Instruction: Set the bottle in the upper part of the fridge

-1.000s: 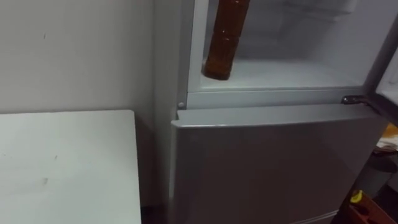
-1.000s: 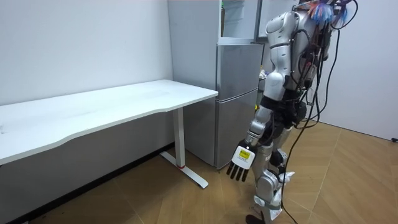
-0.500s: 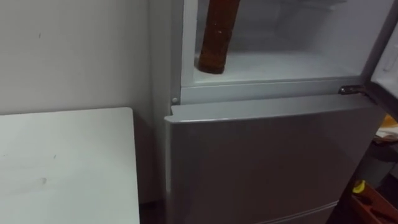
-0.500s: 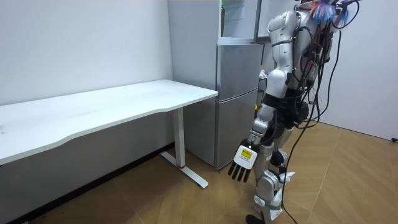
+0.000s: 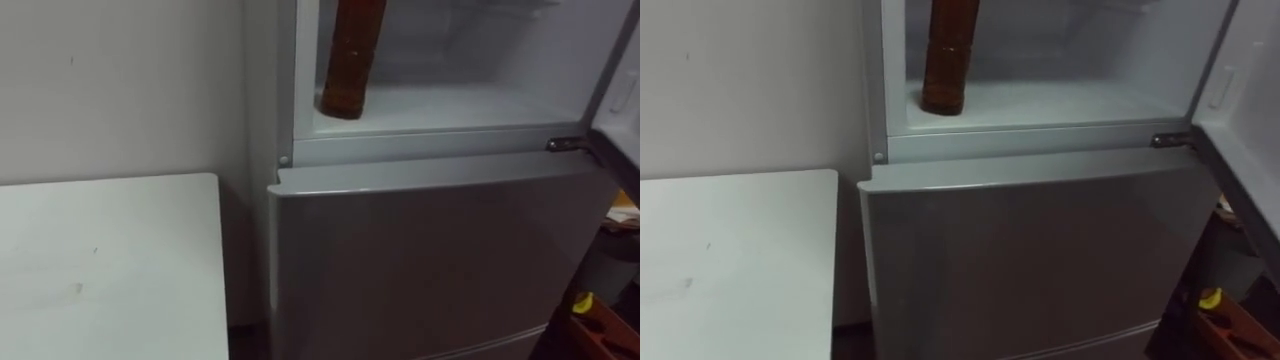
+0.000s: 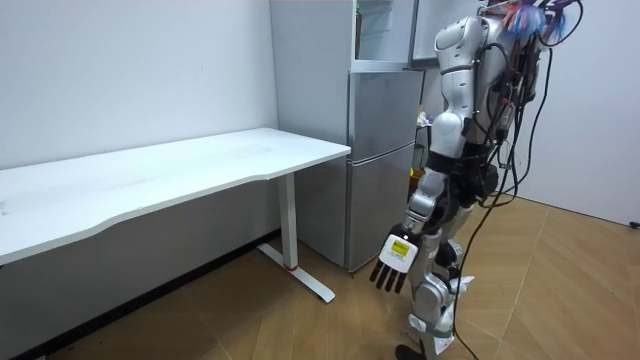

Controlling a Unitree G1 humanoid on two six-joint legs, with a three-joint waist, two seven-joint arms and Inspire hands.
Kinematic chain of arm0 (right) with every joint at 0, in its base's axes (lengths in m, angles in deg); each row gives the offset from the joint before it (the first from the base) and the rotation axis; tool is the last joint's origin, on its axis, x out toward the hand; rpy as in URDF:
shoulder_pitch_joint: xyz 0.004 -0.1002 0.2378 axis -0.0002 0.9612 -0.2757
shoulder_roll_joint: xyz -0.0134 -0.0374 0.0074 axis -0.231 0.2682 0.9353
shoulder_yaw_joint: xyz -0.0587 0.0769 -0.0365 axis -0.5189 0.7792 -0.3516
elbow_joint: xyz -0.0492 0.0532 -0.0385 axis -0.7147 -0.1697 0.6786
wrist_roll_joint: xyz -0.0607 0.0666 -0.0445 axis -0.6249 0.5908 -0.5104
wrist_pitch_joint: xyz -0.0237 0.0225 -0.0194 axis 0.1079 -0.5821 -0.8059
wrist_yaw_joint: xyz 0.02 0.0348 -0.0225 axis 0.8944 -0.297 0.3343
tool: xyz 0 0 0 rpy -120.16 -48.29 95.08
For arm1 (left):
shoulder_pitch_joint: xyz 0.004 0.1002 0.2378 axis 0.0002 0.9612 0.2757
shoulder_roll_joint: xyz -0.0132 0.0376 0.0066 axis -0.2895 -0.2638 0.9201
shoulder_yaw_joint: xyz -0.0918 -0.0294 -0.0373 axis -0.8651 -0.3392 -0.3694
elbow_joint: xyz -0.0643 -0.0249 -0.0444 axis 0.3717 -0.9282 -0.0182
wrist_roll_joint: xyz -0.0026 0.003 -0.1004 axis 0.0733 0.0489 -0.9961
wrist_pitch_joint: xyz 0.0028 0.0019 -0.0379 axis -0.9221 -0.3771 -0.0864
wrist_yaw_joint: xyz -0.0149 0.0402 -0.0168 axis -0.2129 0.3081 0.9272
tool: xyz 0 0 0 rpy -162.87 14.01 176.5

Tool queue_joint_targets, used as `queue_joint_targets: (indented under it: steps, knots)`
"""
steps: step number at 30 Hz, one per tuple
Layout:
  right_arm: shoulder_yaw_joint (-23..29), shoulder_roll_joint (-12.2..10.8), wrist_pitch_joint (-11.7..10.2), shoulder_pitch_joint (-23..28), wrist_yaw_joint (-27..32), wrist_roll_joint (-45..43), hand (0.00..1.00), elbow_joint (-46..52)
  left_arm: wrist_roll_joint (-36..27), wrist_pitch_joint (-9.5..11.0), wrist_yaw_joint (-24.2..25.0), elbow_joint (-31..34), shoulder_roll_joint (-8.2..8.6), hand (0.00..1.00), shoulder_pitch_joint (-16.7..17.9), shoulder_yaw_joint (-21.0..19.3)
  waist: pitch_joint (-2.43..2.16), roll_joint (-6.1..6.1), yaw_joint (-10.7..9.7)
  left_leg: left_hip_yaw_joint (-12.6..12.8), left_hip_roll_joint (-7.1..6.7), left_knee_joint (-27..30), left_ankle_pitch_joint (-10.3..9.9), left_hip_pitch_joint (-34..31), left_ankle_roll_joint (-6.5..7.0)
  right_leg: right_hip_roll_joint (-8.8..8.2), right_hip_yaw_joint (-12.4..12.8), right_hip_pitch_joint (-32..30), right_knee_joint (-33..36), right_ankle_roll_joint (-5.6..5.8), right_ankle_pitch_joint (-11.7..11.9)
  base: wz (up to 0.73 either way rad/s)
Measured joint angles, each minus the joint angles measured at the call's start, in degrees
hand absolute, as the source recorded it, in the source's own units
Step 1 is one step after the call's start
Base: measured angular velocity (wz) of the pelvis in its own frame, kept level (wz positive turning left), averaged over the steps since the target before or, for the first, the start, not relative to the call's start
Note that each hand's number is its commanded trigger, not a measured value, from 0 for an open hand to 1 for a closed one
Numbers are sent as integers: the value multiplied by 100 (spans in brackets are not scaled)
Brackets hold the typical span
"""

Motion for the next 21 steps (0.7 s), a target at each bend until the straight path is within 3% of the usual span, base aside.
queue_joint_targets:
  steps: [4,7,11,13,21]
  knots:
    - [-37,2,-27,-1,-164,-176,0,497,0,42,-8,0,-25,0,2,43,-6,-57,93,-9,22,-2,3,56,-8,29,39,53,-21,-16,11,-7]
    - [-59,2,-271,-3,-273,-526,0,754,1,40,-65,13,-76,0,30,86,-20,-127,157,-15,45,-1,-4,110,-23,49,22,128,-49,-31,20,4]
    - [-113,0,-536,-4,-441,-1004,0,915,16,28,-124,-13,-99,0,33,200,13,-114,309,-60,64,-20,-21,160,-36,87,-16,285,-199,-13,100,5]
    - [-173,-2,-595,-8,-495,-1211,0,946,18,20,-127,-55,-110,0,16,234,-16,-82,382,-65,67,-17,-26,152,-34,85,-17,303,-254,-14,141,0]
    - [-385,-29,-705,-19,-918,-1383,0,962,278,-107,-228,-205,-139,0,36,292,-13,-57,549,-152,69,-9,-23,97,-30,89,-97,354,-390,-75,239,6]
